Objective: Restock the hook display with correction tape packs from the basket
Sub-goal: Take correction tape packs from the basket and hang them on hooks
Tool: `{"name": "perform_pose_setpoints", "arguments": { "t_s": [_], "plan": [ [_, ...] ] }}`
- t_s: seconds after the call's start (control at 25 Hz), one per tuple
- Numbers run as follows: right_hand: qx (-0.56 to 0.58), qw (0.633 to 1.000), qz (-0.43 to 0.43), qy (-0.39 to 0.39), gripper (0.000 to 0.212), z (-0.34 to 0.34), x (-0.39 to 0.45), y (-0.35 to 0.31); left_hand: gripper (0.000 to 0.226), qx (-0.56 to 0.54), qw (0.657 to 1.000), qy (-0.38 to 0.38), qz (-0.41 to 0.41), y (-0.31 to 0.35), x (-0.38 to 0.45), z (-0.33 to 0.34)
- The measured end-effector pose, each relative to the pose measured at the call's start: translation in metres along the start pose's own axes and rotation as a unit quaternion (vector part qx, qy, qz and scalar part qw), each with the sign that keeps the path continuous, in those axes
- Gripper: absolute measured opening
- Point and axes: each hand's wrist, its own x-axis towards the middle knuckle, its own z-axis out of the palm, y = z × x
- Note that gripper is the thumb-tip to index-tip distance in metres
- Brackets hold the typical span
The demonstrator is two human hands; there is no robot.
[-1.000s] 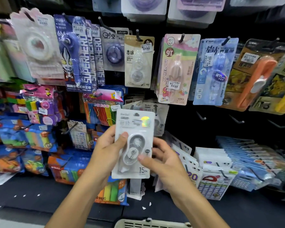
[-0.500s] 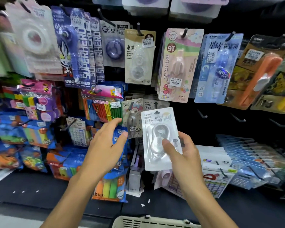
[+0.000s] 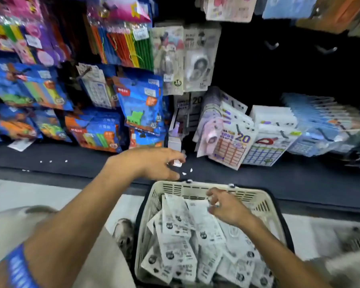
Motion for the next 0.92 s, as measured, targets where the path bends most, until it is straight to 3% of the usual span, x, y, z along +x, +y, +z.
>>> {"name": "perform_pose_setpoints", "arguments": {
  "t_s": [0.04, 0.12, 0.32, 0.44, 0.52, 0.68, 0.76, 0.92],
  "plan": [
    [-0.134, 0.989, 0.007, -0.067, 0.061, 0.025, -0.001, 0.024, 0.054, 0.032, 0.997, -0.068, -0.001, 0.003, 0.0, 0.014],
    [-0.236, 0.959, -0.007, -0.158, 0.092, 0.07, -0.008, 0.063, 0.057, 0.092, 0.986, -0.135, -0.017, 0.002, 0.001, 0.036],
    [-0.257, 0.953, -0.141, -0.08, 0.127, 0.127, -0.014, 0.087, 0.06, 0.072, 0.992, -0.107, -0.013, -0.008, 0.003, 0.053],
    [-0.172, 0.963, -0.171, -0.121, 0.12, 0.133, -0.007, 0.075, 0.059, 0.05, 0.994, -0.092, -0.028, -0.014, 0.003, 0.059],
    [-0.202, 0.954, -0.189, -0.119, 0.108, 0.139, -0.005, 0.07, 0.058, 0.035, 0.993, -0.108, -0.039, -0.017, 0.001, 0.064],
    [-0.248, 0.95, -0.189, 0.014, 0.087, 0.153, 0.003, 0.053, 0.056, 0.034, 0.99, -0.123, -0.062, -0.027, -0.004, 0.068],
    [-0.25, 0.953, -0.158, 0.071, 0.091, 0.154, 0.007, 0.041, 0.055, 0.031, 0.99, -0.12, -0.068, -0.03, -0.007, 0.067],
    [-0.228, 0.963, -0.096, 0.105, 0.104, 0.154, 0.021, 0.024, 0.055, 0.032, 0.992, -0.108, -0.055, -0.028, -0.008, 0.061]
  ]
}}
